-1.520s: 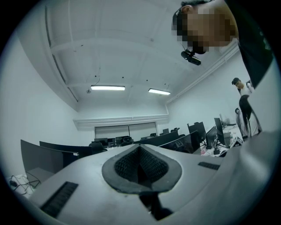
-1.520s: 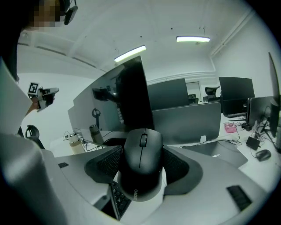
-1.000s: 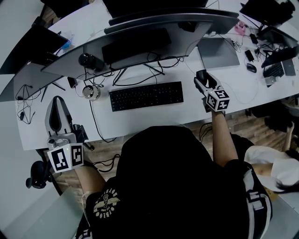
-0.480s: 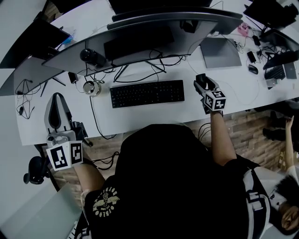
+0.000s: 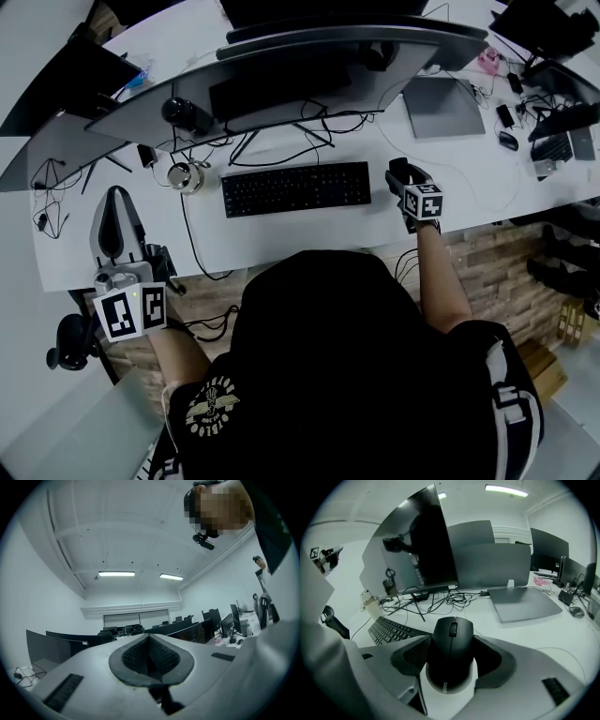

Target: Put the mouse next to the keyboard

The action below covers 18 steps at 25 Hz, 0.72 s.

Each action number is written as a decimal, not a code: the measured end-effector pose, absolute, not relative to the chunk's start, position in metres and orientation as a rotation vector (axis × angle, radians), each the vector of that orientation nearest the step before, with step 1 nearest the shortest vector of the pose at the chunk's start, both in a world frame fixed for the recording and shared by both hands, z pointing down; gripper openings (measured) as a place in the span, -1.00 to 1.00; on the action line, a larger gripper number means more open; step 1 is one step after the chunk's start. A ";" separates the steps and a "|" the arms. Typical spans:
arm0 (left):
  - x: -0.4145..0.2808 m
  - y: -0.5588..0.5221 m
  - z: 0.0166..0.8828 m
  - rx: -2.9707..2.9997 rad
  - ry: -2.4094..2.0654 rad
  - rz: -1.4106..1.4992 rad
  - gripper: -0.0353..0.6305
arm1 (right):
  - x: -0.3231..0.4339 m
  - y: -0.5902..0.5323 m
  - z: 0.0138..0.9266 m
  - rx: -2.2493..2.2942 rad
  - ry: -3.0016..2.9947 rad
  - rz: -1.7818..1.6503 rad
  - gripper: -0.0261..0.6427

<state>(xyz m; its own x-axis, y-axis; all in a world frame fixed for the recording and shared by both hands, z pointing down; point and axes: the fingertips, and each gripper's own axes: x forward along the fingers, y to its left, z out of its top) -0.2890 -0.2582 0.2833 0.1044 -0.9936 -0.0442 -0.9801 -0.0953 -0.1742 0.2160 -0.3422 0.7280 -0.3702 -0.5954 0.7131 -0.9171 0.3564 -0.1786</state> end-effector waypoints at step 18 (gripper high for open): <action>-0.291 -0.264 0.291 -2.234 2.005 -0.140 -0.89 | 0.217 -0.329 0.798 1.233 -1.897 0.901 -0.05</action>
<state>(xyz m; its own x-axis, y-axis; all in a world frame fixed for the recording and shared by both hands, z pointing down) -0.2909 -0.2642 0.2913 0.1096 -0.9937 -0.0218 -0.9811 -0.1046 -0.1625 0.2173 -0.3289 0.7977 -0.3093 -0.4547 0.8352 -0.9346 0.3076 -0.1787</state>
